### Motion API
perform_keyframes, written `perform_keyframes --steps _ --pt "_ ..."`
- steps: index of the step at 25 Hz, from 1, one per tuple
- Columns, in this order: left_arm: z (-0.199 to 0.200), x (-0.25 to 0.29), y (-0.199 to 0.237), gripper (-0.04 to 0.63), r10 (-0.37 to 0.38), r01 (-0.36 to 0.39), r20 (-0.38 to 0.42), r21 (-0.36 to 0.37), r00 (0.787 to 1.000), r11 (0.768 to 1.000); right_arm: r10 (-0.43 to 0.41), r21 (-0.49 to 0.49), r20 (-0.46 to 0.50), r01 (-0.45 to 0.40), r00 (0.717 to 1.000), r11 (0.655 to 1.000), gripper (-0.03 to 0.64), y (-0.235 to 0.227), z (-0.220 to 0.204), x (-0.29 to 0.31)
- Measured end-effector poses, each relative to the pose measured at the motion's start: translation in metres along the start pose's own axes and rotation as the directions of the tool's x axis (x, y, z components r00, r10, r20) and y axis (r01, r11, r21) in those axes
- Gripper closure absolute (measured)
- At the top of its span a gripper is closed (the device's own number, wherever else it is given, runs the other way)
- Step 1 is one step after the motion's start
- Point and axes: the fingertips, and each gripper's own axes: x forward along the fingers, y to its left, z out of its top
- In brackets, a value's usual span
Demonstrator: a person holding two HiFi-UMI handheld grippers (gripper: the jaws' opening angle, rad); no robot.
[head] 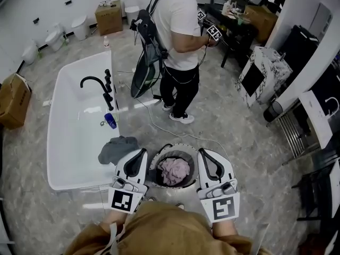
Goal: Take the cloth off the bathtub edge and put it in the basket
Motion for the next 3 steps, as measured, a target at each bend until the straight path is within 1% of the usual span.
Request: perform_keyframes --steps 3 --pt "-0.0014 0.0038 0.0017 0.588 -0.005 0.004 -0.019 -0.016 1.000 1.000 0.001 -0.001 -0.005 -0.001 1.000 1.000 0.612 0.0025 -0.0022 0.0028"
